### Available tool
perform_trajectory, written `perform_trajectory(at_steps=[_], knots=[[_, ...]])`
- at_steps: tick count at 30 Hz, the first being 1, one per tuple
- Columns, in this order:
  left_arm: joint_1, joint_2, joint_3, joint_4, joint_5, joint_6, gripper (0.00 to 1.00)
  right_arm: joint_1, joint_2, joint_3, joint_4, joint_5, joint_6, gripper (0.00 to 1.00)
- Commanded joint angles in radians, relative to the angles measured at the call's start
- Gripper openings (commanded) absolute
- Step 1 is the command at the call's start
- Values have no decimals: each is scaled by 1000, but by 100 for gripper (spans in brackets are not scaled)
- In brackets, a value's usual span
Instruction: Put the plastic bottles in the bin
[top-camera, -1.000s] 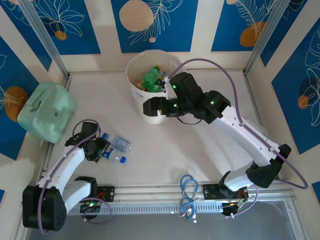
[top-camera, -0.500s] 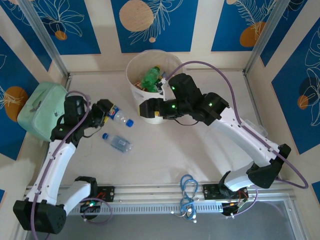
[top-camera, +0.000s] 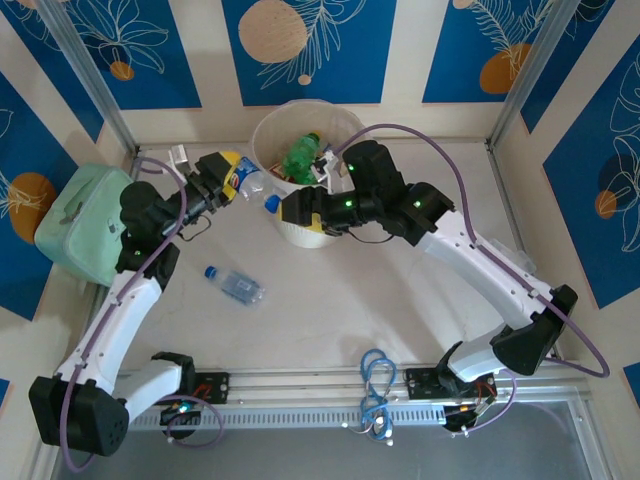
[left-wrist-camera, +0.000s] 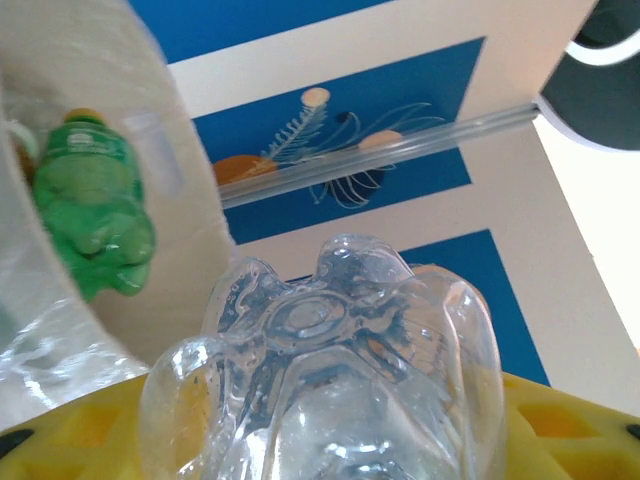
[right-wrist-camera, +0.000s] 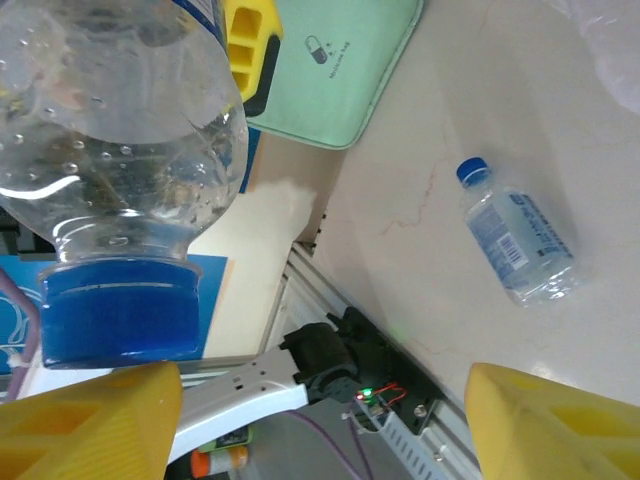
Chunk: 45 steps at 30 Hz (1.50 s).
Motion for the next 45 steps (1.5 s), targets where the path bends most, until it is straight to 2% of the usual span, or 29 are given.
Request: perform_trajectory(at_steps=[1, 13, 20, 32, 41, 45], knots=[[-14, 12, -18, 144, 45, -45, 46, -9, -39, -4, 49, -48, 21, 72], [-15, 20, -45, 168, 41, -57, 40, -32, -83, -51, 187, -104, 67, 70], [-20, 27, -59, 233, 48, -94, 38, -33, -62, -39, 199, -109, 76, 69], [-33, 36, -63, 248, 51, -94, 37, -5, -1, 14, 204, -113, 73, 61], [-40, 39, -68, 250, 52, -88, 36, 6, 15, 30, 201, -109, 69, 50], [-41, 42, -70, 238, 49, -79, 36, 5, 13, 34, 197, -103, 65, 39]])
